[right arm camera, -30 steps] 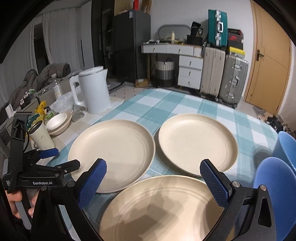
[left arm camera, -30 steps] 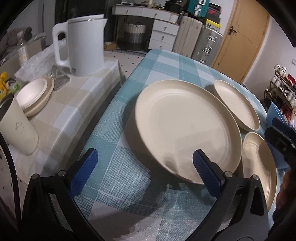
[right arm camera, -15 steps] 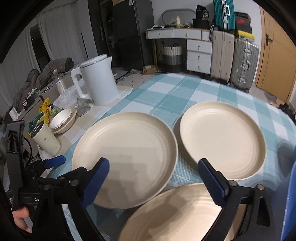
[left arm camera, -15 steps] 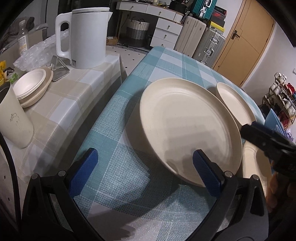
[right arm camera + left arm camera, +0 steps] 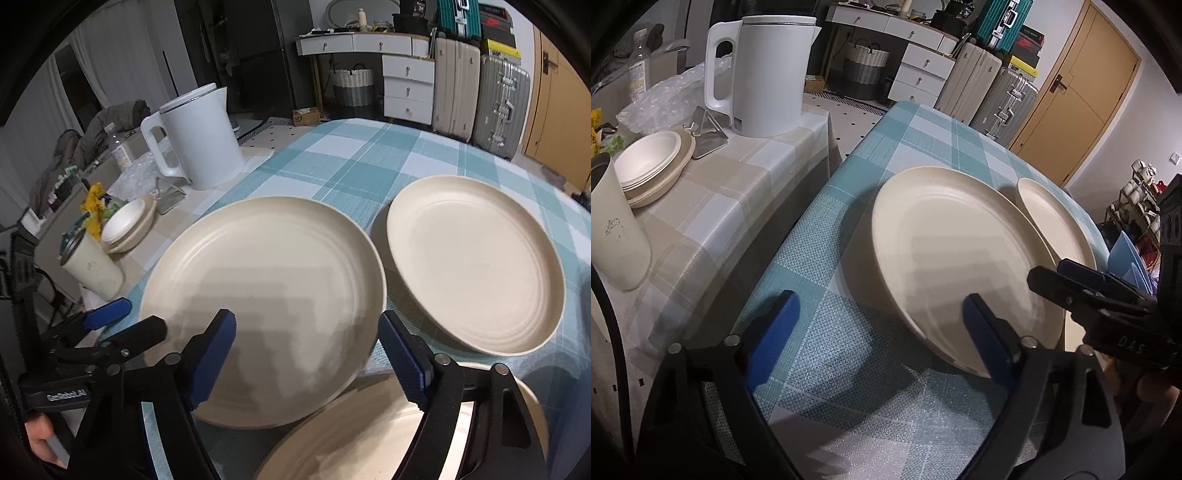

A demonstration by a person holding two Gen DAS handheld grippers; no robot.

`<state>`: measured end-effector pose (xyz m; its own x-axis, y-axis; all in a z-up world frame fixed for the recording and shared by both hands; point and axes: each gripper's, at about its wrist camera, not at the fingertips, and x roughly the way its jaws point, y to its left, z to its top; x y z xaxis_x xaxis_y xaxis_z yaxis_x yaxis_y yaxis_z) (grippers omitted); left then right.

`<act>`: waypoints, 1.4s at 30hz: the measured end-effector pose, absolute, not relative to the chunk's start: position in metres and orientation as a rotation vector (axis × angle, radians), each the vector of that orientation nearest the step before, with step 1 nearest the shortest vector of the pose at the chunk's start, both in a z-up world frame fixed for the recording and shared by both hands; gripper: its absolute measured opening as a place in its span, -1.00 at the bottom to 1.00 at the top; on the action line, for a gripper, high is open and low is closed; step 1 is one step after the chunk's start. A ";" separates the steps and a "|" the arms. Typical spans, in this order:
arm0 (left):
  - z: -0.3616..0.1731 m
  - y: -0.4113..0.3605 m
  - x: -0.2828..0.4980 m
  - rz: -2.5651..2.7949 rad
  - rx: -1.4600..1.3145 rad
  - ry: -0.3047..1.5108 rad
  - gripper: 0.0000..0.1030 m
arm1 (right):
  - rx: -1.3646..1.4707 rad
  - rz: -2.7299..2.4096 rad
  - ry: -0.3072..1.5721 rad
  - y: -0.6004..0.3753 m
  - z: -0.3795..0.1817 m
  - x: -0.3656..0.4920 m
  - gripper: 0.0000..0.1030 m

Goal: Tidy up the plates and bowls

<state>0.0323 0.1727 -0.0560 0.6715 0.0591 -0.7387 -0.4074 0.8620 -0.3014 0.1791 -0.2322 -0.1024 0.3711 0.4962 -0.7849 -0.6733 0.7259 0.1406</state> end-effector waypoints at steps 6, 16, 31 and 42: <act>-0.056 0.172 0.033 0.251 -0.480 0.796 0.38 | -0.229 0.763 0.918 -0.227 -0.101 0.178 0.58; -0.058 0.172 0.034 0.218 -0.486 0.804 -0.06 | -0.227 0.793 0.969 -0.217 -0.109 0.178 0.31; -0.060 0.171 0.035 0.189 -0.504 0.810 -0.38 | -0.292 0.775 0.964 -0.209 -0.111 0.170 -0.49; -0.058 0.173 0.035 0.256 -0.486 0.842 -0.28 | -0.348 0.736 0.993 -0.198 -0.119 0.167 -0.50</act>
<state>0.0354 0.1731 -0.0576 0.6440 0.0270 -0.7645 -0.4031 0.8614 -0.3091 0.1674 -0.1982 -0.1187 0.3355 0.3997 -0.8530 -0.7000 0.7118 0.0582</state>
